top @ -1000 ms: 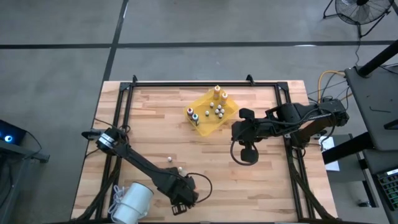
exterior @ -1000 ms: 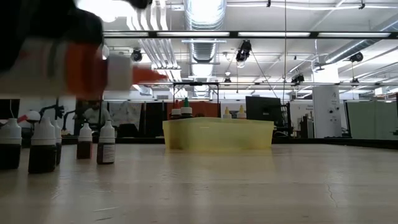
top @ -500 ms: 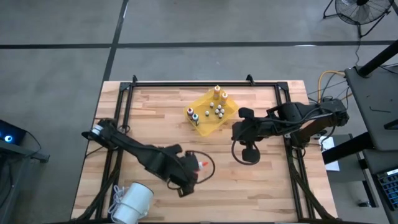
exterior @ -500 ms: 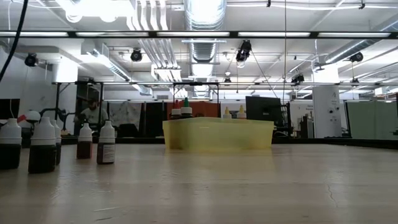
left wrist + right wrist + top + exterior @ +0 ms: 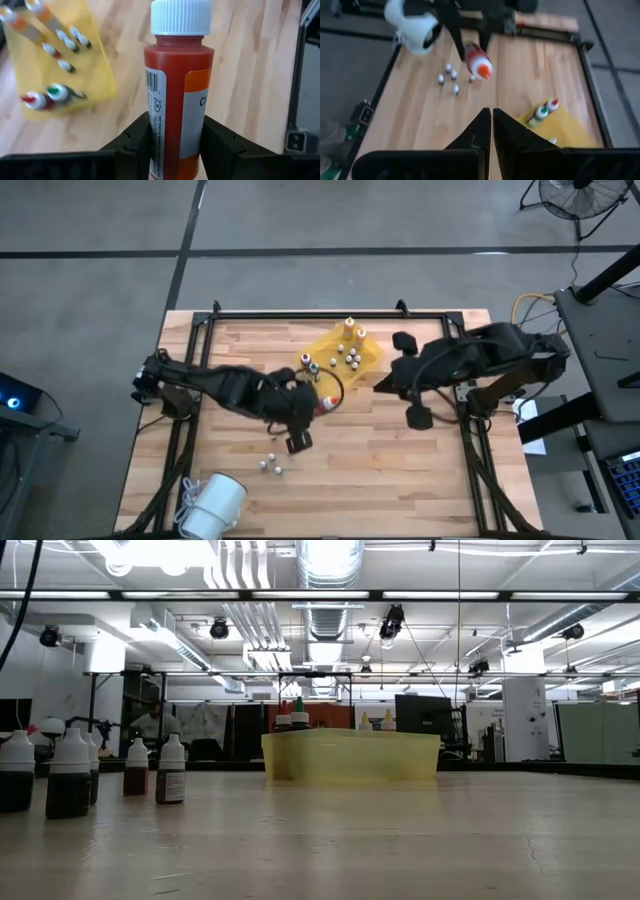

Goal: Pick & Place food coloring
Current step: Put the large orange food coloring bottle into the yellow bin

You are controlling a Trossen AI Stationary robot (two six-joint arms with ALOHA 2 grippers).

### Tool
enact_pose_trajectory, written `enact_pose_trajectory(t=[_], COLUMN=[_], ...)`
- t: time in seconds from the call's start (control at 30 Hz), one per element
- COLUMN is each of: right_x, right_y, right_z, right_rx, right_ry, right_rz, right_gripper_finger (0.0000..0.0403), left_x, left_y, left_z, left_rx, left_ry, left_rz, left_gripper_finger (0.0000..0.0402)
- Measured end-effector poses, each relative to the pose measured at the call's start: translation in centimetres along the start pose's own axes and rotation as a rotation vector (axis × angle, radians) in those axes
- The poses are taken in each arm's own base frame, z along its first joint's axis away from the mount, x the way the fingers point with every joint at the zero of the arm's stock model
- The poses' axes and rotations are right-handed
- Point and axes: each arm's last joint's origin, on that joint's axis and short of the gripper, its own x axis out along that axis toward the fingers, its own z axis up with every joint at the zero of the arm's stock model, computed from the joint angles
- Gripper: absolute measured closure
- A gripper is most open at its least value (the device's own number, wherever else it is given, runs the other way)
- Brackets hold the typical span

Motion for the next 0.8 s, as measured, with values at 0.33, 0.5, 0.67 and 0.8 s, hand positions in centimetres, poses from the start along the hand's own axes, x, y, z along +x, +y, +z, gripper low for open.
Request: enact_pose_trajectory(t=[0.33, 0.5, 0.67, 0.8], right_x=[-3.4, -3.7, -3.3, -3.2], right_y=[-0.7, -0.7, -1.0, -1.4], right_z=[1.6, 1.9, 1.9, 2.0], right_rx=[0.004, 0.027, 0.071, 0.084], right_ry=[-0.143, -0.172, -0.165, -0.173], right_rz=[-0.05, -0.051, -0.077, -0.09], right_gripper_finger=[0.0329, 0.0274, 0.0215, 0.018], left_x=[-1.6, -2.0, -2.6, -3.2], left_y=[2.7, 3.6, 4.1, 4.3], left_z=[2.7, 3.5, 4.1, 4.6], left_rx=[0.074, 0.102, 0.126, 0.138], left_ry=[-0.178, -0.228, -0.27, -0.308], left_rz=[-0.077, -0.098, -0.112, -0.115], left_gripper_finger=[0.029, 0.029, 0.029, 0.029])
